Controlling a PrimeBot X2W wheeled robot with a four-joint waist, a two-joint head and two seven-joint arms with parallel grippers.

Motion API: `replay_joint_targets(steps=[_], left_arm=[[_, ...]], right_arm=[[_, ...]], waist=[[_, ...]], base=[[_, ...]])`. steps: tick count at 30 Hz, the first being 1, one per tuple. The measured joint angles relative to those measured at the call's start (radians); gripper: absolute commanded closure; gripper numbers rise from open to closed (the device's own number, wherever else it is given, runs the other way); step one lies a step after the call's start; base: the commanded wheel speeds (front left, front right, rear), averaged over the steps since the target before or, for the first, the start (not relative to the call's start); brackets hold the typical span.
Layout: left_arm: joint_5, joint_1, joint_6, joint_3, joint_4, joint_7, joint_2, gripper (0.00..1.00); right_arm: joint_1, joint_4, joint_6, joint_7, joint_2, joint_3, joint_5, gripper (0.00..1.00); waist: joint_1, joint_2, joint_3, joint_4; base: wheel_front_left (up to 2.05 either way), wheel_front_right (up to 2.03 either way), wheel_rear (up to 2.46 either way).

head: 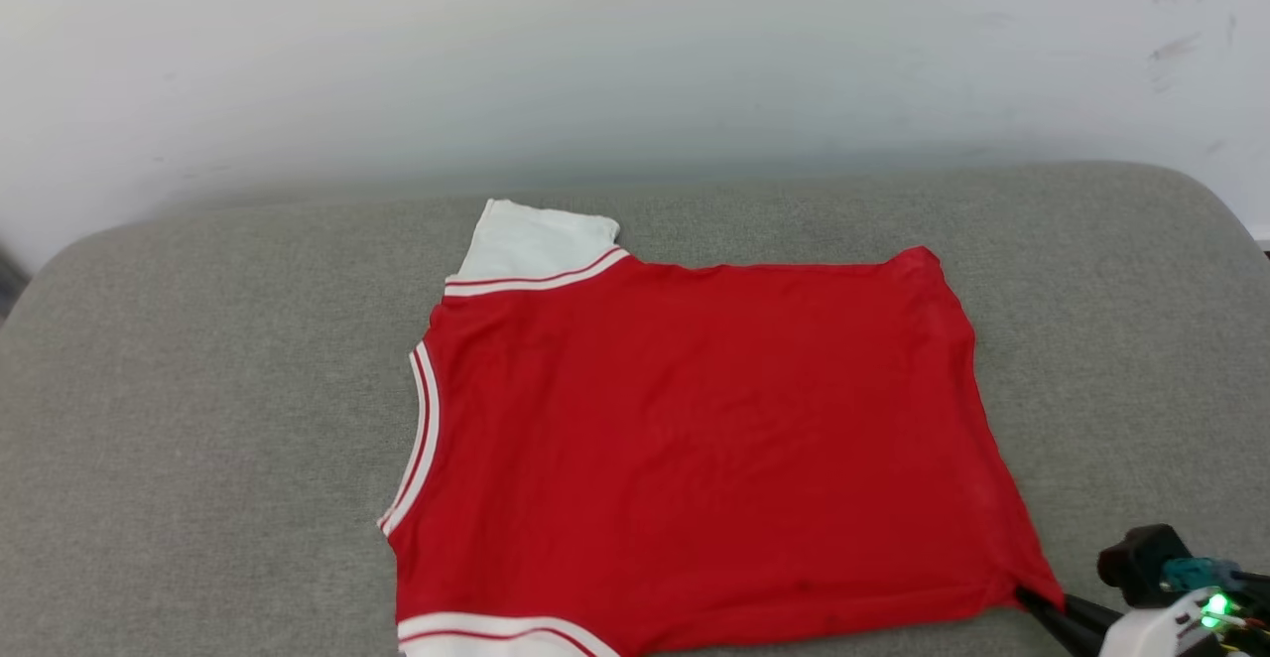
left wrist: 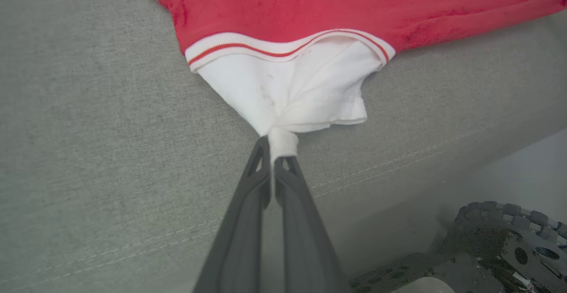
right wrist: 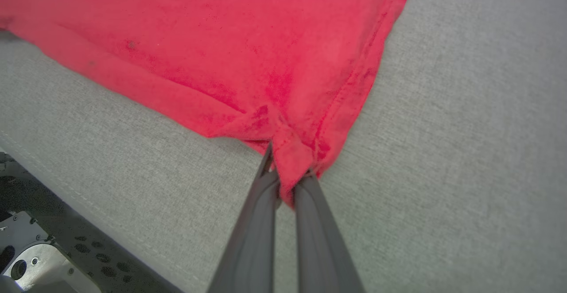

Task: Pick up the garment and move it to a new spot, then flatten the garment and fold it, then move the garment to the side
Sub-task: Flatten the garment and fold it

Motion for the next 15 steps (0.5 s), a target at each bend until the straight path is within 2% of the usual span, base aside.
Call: replay_joint_targets(steps=[4,8,15], left_arm=[[-0.007,0.04,0.007,-0.022,-0.021,0.006,-0.001,1.0],[0.002,0.041,0.011,-0.015,-0.019,-0.002,-0.005,1.0],[0.058,-0.081,-0.046,0.03,0.04,-0.015,0.026,1.0]], right_arm=[[0.074,-0.057,0.0,0.019,-0.027,-0.077,-0.001,1.0],[0.133,-0.104,0.0,0.052,-0.02,-0.146,-0.025,1.0],[0.139,-0.179,0.0,0.116,0.021,-0.273,-0.086,1.0]], waist=[[0.0,0.0,-0.013,0.002],[0.0001,0.0,-0.011,0.003],[0.0002,0.0,0.007,-0.003]], base=[[0.0,0.0,0.0],[0.0,0.0,0.0],[0.0,0.0,0.0]])
